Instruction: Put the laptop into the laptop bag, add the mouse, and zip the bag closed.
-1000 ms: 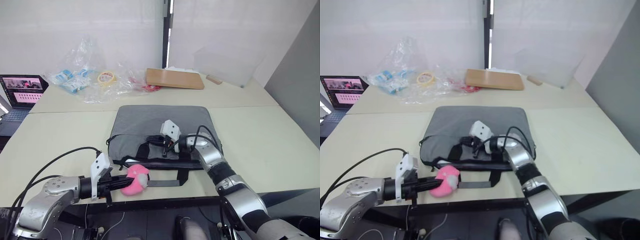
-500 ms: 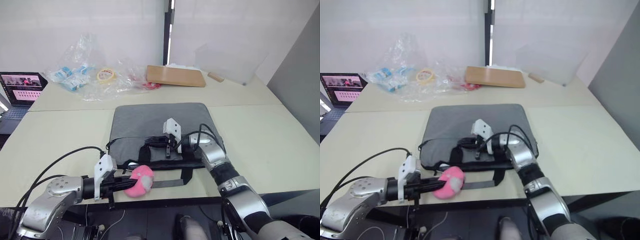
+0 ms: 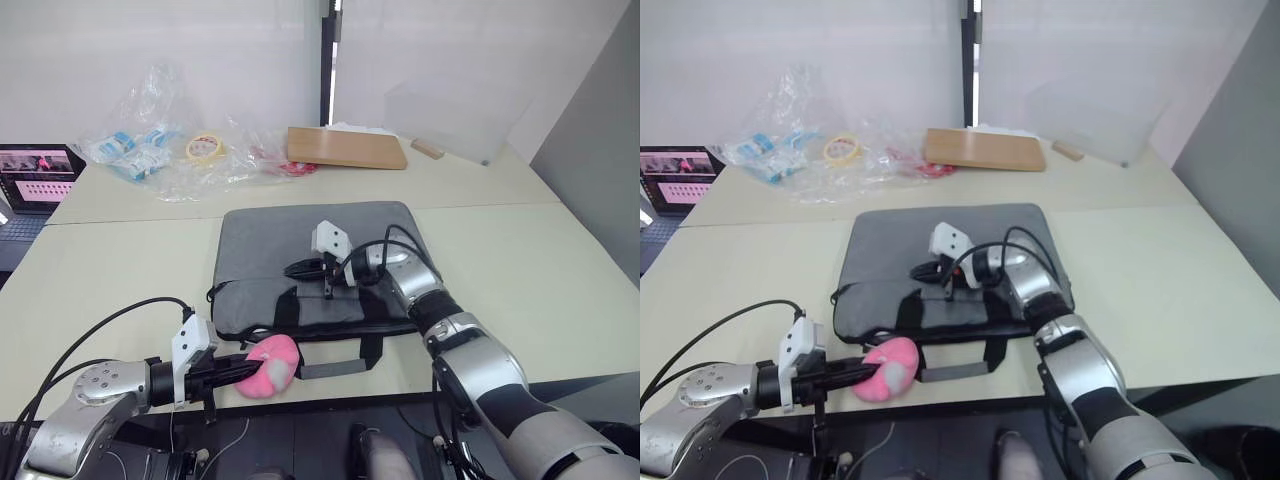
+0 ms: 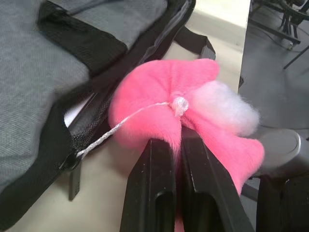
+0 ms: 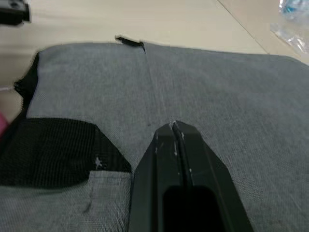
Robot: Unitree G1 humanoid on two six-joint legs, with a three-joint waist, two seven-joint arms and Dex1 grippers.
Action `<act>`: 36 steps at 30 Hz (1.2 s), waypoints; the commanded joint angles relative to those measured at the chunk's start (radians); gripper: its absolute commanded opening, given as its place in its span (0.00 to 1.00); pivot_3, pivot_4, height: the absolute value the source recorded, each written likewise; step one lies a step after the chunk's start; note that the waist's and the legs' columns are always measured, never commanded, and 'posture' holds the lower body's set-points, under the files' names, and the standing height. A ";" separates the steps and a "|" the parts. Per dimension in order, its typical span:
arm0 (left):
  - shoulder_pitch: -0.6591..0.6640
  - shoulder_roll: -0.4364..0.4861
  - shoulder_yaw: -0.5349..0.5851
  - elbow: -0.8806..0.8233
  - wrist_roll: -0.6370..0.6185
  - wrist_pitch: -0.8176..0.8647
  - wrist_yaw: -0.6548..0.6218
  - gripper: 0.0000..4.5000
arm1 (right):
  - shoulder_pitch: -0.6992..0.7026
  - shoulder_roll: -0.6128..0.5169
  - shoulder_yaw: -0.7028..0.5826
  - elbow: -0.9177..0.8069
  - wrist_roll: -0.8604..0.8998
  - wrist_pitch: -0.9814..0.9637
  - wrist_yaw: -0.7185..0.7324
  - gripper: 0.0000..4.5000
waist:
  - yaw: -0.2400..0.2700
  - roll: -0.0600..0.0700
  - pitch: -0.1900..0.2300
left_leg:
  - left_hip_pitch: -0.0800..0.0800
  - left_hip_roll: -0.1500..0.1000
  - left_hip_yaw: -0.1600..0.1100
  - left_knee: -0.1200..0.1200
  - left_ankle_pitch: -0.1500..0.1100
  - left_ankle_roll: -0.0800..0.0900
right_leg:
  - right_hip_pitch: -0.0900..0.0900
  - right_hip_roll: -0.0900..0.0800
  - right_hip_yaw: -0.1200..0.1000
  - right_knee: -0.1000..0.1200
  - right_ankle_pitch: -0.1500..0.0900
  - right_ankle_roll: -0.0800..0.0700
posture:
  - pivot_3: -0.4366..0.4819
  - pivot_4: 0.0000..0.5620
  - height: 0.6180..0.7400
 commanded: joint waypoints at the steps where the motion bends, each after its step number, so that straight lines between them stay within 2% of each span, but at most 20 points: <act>1: 0.016 -0.016 -0.006 -0.091 -0.025 0.005 0.027 0.01 | 0.007 0.016 -0.005 0.082 -0.037 0.000 -0.060 0.00 | 0.000 0.000 0.000 | 0.001 0.001 0.000 0.000 0.000 0.000 | 0.002 0.000 0.000 0.000 0.000 0.000 | 0.48 0.27 1.00; 6: -0.021 -0.081 -0.094 -0.147 -0.037 0.051 0.089 0.01 | 0.015 0.025 -0.004 0.100 -0.062 -0.014 -0.090 0.00 | 0.005 0.000 0.000 | 0.006 0.001 -0.002 0.000 -0.001 0.001 | 0.015 0.001 0.001 -0.001 0.000 0.001 | 0.48 0.27 1.00; 11: -0.105 -0.151 -0.190 -0.131 -0.017 0.071 0.117 0.01 | 0.019 0.039 -0.020 0.099 -0.056 0.001 -0.095 0.00 | 0.005 -0.001 -0.001 | 0.008 0.000 -0.001 0.000 -0.001 0.001 | 0.016 0.001 0.002 0.000 0.000 0.002 | 0.48 0.27 1.00; 18: -0.223 -0.210 -0.314 -0.081 0.006 0.069 0.095 0.01 | 0.024 0.043 -0.028 0.097 -0.062 0.012 -0.095 0.00 | 0.002 -0.001 -0.001 | 0.008 0.001 -0.001 0.000 -0.001 0.001 | 0.016 0.002 0.002 -0.001 0.000 0.002 | 0.48 0.27 1.00; 21: -0.257 -0.216 -0.320 -0.049 0.000 0.078 0.088 0.01 | 0.023 0.043 -0.035 0.100 -0.060 0.020 -0.103 0.00 | 0.002 -0.001 -0.001 | 0.007 0.001 -0.001 0.000 -0.001 0.001 | 0.016 0.002 0.002 -0.001 0.000 0.002 | 0.48 0.27 1.00; 25: -0.239 -0.185 -0.309 -0.055 -0.008 0.090 0.073 0.01 | 0.029 0.034 -0.035 0.094 -0.065 0.017 -0.098 0.00 | 0.000 -0.001 -0.001 | 0.008 0.001 -0.001 0.000 -0.001 0.001 | 0.016 0.002 0.003 -0.001 0.000 0.002 | 0.48 0.27 1.00; 29: -0.217 -0.148 -0.302 -0.057 0.001 0.090 0.054 0.28 | 0.042 0.025 -0.036 0.082 -0.065 0.016 -0.092 0.00 | 0.001 -0.001 -0.001 | 0.008 0.001 -0.001 0.000 -0.001 0.001 | 0.016 0.002 0.003 -0.001 0.000 0.002 | 0.48 0.27 1.00; 35: -0.097 -0.047 -0.154 -0.107 -0.042 0.093 0.042 0.73 | 0.057 0.026 -0.049 0.061 -0.055 0.012 -0.104 0.00 | 0.000 -0.001 -0.001 | 0.008 0.002 -0.001 -0.001 -0.001 0.001 | 0.015 0.003 0.003 -0.001 0.000 0.001 | 0.48 0.27 1.00; 36: -0.067 -0.029 -0.098 -0.127 -0.070 0.105 0.048 0.81 | 0.059 0.026 -0.055 0.049 -0.047 0.012 -0.104 0.00 | 0.001 -0.001 -0.001 | 0.008 0.002 -0.002 -0.001 -0.001 0.001 | 0.015 0.003 0.003 -0.001 0.000 0.001 | 0.48 0.27 1.00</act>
